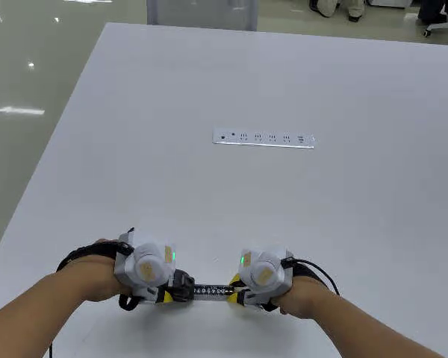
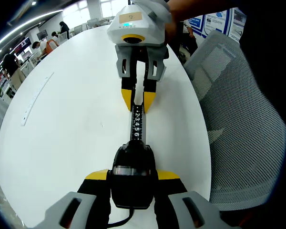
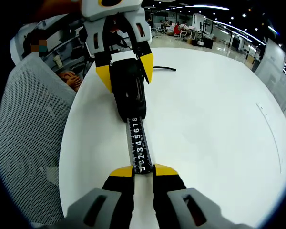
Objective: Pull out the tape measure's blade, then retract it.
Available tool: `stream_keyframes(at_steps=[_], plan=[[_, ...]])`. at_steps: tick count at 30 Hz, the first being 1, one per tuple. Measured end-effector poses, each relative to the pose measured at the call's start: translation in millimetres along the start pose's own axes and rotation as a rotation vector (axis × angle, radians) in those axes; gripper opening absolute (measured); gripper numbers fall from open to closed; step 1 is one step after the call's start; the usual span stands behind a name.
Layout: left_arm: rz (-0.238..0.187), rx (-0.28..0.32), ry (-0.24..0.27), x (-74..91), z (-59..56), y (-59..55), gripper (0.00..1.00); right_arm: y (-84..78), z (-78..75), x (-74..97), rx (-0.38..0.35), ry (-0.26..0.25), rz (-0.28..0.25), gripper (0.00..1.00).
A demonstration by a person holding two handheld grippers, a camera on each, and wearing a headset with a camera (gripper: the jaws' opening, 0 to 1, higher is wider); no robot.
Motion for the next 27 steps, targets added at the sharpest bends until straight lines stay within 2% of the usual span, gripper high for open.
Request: stream_keyframes(at_steps=[27], plan=[[0.006, -0.004, 0.003, -0.2, -0.5, 0.6, 0.32, -32.5, -1.4, 22.7, -0.039, -0.021, 0.009, 0.12]])
Point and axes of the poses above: the centre of the closed fingertips' face, and the gripper's own axes: x roughly backward along the fingers, z roughly to its left, y roughly out of its top, the point moved 4 cm from there along x, roughly backward along the fingers, and after that the axes turned 3 degrees about y, right-handed, at the moved point
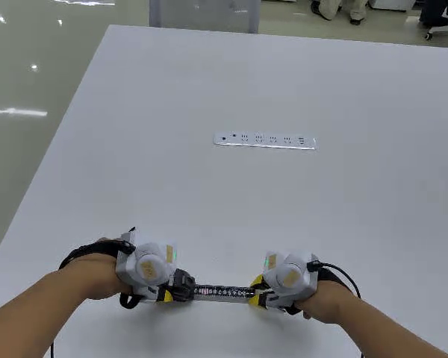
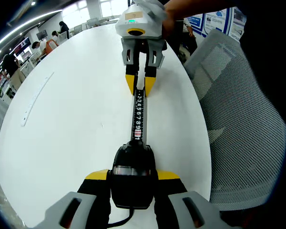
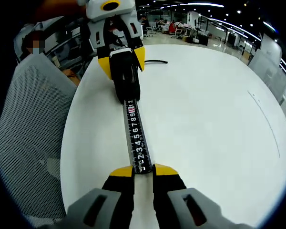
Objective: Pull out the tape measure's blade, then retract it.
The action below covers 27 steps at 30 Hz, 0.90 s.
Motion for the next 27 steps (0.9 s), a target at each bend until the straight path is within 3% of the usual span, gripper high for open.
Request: stream_keyframes(at_steps=[27], plan=[[-0.003, 0.007, 0.004, -0.3, 0.4, -0.6, 0.32, -22.7, -6.6, 17.8, -0.001, -0.007, 0.015, 0.12]])
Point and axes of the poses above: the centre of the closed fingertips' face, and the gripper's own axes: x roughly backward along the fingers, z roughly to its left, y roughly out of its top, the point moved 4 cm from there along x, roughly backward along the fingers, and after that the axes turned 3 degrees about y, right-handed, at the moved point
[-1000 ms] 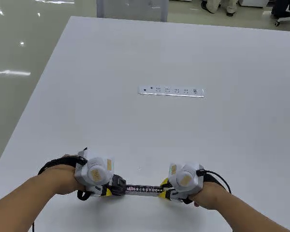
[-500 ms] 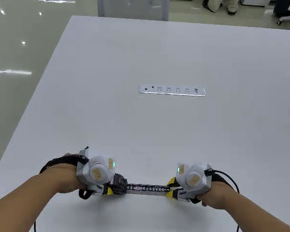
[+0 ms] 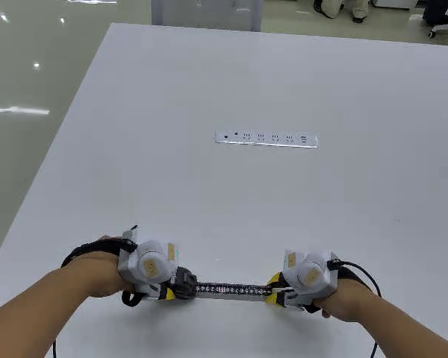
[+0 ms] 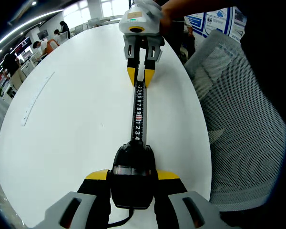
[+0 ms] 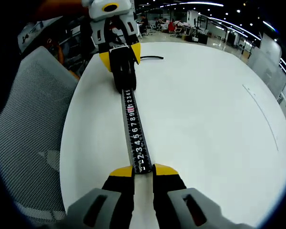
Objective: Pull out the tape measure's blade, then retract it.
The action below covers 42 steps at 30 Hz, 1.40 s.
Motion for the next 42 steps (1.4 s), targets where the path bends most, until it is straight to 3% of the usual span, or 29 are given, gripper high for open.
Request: stream_keyframes(at_steps=[42], plan=[[-0.006, 0.009, 0.003, -0.4, -1.0, 0.9, 0.32, -30.6, -5.0, 21.2, -0.023, -0.014, 0.008, 0.12]])
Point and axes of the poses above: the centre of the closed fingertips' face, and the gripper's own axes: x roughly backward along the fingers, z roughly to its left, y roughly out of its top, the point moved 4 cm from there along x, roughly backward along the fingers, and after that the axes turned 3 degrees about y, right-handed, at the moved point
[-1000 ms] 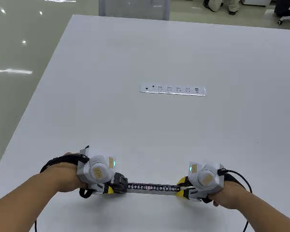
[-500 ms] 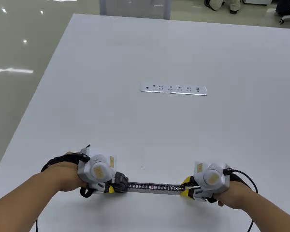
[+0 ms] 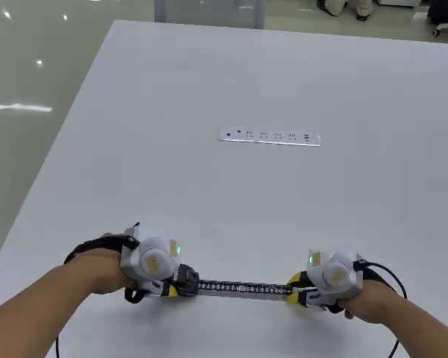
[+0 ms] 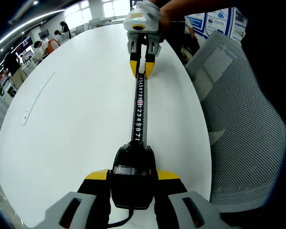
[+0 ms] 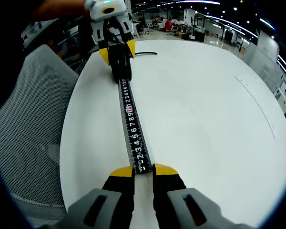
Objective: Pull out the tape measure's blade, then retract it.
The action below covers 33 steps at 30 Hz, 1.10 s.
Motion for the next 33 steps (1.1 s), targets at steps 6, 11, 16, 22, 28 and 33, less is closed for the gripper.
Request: stream_keyframes(at_steps=[6, 11, 16, 22, 28, 33], plan=[[0.001, 0.001, 0.001, 0.1, 0.7, -0.2, 0.32, -5.4, -3.0, 4.1, -0.006, -0.006, 0.002, 0.12], [0.002, 0.001, 0.001, -0.1, 1.2, -0.4, 0.32, -10.8, -3.8, 8.2, -0.011, -0.01, 0.006, 0.12], [0.001, 0.002, 0.001, -0.1, 0.8, -0.6, 0.32, -17.0, -4.5, 12.4, -0.018, -0.016, 0.009, 0.12], [0.001, 0.003, 0.002, 0.0, 0.5, -0.5, 0.32, -24.2, -5.6, 17.5, -0.021, -0.02, 0.018, 0.12], [0.002, 0.002, 0.003, -0.3, 0.4, -0.3, 0.32, -29.8, -6.4, 21.7, -0.027, -0.026, 0.026, 0.12], [0.002, 0.002, 0.002, -0.1, 0.6, -0.7, 0.32, -31.7, -7.2, 22.9, -0.027, -0.028, 0.031, 0.12]])
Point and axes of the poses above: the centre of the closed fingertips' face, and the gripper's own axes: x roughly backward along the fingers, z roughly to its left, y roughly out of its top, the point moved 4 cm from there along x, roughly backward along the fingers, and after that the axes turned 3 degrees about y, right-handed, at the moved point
